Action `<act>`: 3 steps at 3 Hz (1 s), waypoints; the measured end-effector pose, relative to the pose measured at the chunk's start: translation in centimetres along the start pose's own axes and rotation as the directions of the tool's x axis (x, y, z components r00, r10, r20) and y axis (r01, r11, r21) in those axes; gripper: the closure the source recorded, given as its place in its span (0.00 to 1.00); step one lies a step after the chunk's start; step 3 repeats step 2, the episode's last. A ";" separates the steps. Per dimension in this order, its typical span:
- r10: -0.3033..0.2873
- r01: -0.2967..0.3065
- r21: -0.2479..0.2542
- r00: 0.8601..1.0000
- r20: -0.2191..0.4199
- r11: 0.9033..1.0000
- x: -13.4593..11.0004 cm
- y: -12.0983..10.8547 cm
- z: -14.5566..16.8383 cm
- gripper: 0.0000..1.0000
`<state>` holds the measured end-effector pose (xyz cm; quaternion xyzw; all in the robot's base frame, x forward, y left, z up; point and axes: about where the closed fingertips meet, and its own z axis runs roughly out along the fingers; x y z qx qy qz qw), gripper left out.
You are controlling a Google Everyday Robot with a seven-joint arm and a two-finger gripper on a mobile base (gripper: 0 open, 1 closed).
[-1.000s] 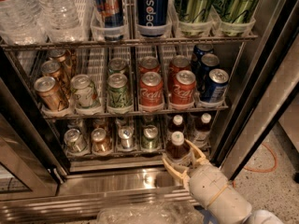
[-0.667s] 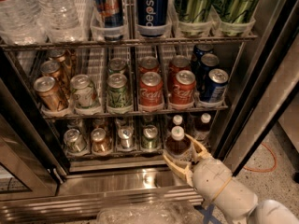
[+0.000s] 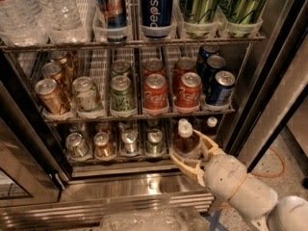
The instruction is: Pick blue plastic bottle from bottom shelf of fridge
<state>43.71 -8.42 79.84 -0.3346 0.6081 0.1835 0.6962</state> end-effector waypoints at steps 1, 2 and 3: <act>-0.005 0.005 -0.007 1.000 0.009 1.000 -4.3 -0.4 -1.2 1.00; -0.005 0.005 -0.007 1.000 0.009 1.000 -4.3 -0.4 -1.2 1.00; -0.005 0.005 -0.007 1.000 0.009 1.000 -4.3 -0.4 -1.2 1.00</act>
Offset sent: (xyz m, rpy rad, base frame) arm -0.0222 -0.0100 0.0661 0.0030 0.0007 0.0035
